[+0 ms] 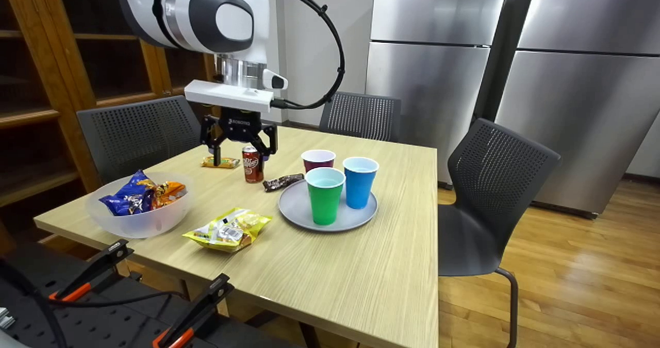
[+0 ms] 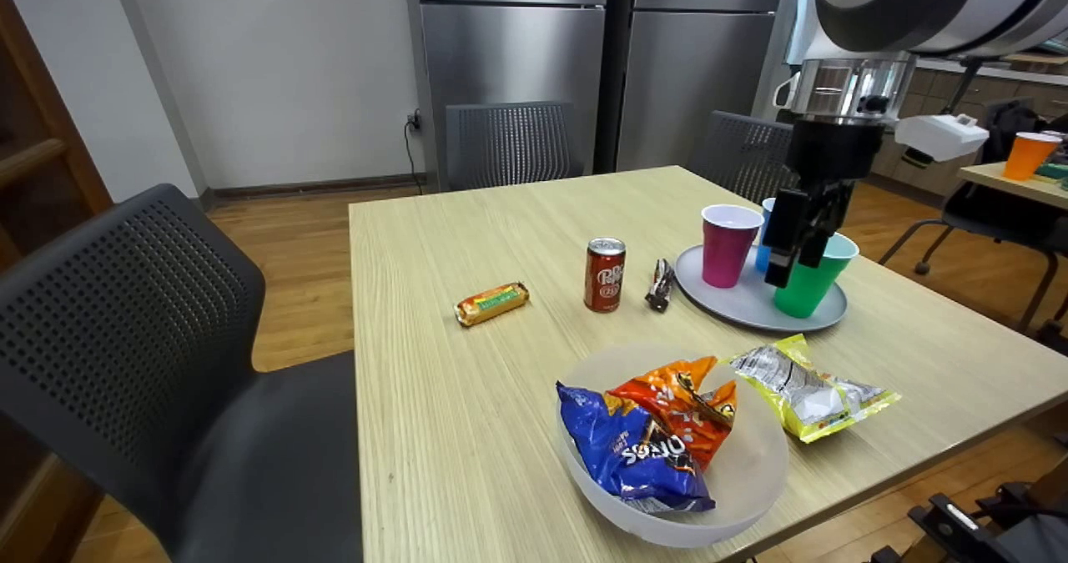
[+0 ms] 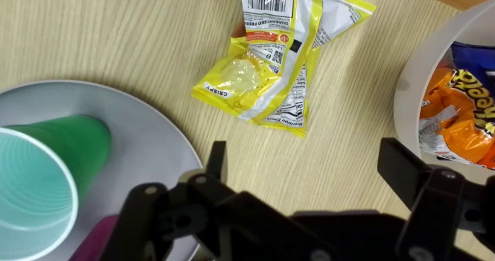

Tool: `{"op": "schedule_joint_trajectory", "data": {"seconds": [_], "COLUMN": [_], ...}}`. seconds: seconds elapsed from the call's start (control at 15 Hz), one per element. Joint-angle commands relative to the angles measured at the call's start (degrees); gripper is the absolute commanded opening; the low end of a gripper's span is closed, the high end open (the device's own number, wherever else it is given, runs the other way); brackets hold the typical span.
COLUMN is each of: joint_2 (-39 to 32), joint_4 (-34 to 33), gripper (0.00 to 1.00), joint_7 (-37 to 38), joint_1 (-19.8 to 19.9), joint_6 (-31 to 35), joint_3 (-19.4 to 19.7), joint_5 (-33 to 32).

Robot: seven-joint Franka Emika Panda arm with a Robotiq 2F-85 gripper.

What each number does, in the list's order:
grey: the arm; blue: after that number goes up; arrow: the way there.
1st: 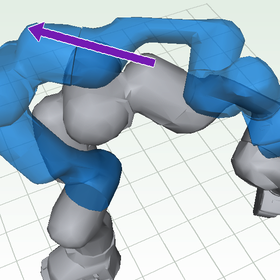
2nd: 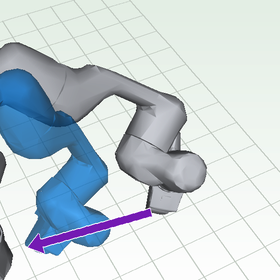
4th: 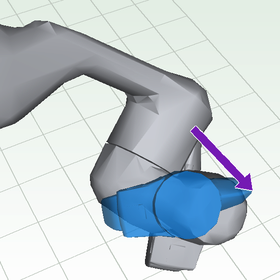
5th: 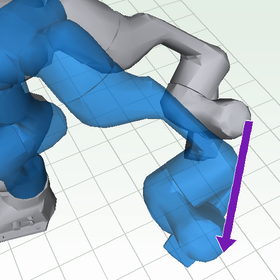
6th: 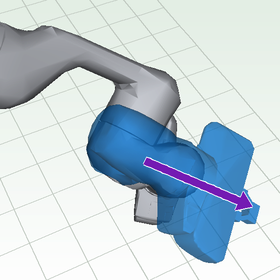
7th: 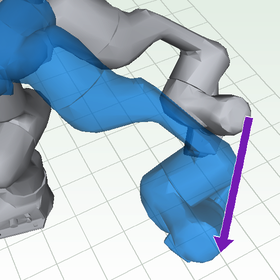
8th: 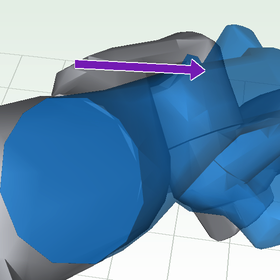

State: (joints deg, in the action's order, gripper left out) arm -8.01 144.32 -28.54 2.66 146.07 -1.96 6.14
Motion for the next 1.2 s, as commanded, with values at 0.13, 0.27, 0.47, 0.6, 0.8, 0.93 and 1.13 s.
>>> {"op": "schedule_joint_trajectory", "data": {"seconds": [0.13, 0.27, 0.47, 0.6, 0.8, 0.93, 1.13], "joint_2": [-2.84, -3.77, -5.14, -5.95, -6.57, -7.04, -7.95], "joint_4": [-1.28, -1.1, -0.58, -0.42, 0.16, 0.6, 0.97], "gripper": [1.0, 1.0, 1.0, 1.0, 1.0, 1.0, 1.0], "joint_7": [0.13, 1.15, 3.55, 5.19, 8.54, 10.76, 13.94], "joint_1": [1.18, 1.02, 0.83, 0.66, 0.14, -0.05, -0.39], "joint_6": [-2.6, -2.58, -1.54, -1.1, -0.31, 0.52, 1.6], "joint_3": [-0.15, -0.38, -0.54, -0.66, -0.67, -0.78, -0.6], "joint_5": [1.5, 1.32, 1.31, 1.26, 1.06, 1.17, 0.66]}}
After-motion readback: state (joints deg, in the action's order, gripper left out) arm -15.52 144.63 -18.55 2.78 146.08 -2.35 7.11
